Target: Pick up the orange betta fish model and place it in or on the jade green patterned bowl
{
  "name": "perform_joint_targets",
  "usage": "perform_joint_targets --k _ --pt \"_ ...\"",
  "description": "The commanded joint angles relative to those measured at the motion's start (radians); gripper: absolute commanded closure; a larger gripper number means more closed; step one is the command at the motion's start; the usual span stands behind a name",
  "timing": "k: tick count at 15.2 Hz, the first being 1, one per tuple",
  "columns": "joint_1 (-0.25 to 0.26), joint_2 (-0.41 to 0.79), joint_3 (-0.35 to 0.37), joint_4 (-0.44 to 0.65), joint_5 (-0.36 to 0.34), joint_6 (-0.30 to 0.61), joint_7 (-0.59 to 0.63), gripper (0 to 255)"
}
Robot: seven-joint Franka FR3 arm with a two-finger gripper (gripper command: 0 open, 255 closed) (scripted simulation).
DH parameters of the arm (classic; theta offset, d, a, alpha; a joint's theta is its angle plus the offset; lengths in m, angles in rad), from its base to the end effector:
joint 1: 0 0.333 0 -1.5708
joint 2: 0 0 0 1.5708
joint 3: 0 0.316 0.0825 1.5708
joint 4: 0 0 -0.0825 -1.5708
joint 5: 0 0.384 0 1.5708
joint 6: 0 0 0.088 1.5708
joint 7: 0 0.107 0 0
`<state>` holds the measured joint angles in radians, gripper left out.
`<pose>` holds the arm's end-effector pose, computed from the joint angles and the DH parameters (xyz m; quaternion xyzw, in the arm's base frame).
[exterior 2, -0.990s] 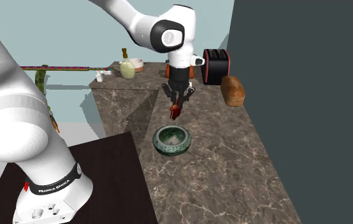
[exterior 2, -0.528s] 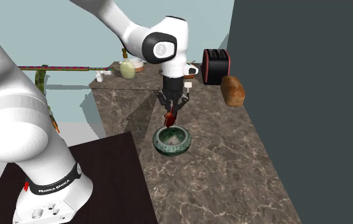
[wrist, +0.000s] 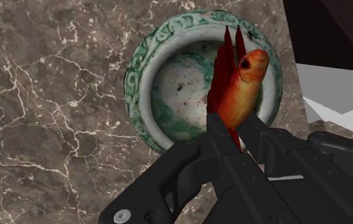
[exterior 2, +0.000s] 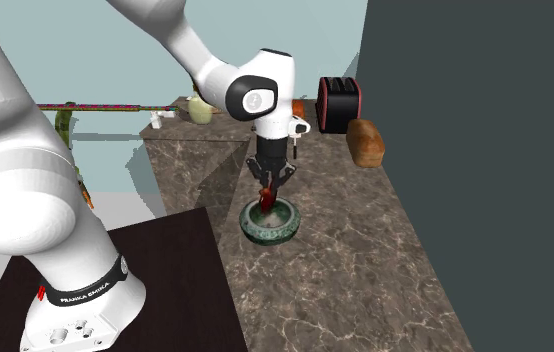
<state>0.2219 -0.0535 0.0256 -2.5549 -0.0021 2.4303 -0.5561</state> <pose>0.4278 0.1080 0.2813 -0.9195 -0.3915 0.0353 0.0041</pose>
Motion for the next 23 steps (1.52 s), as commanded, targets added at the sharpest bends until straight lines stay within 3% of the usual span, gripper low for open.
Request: perform_joint_targets --k 1,10,11,16,20,23 --pt "-0.001 0.024 -0.001 -0.006 -0.001 0.031 -0.002 255" --pt "-0.001 0.041 -0.001 -0.009 -0.002 0.051 -0.001 255" --pt "-0.001 0.041 -0.001 -0.009 -0.002 0.051 -0.001 0" --pt "-0.001 0.041 -0.001 -0.009 -0.002 0.051 -0.001 0" --pt "-0.001 -0.062 -0.001 0.033 0.002 -0.094 -0.004 0" --pt "-0.001 -0.062 -0.001 0.033 0.002 -0.094 -0.004 0"
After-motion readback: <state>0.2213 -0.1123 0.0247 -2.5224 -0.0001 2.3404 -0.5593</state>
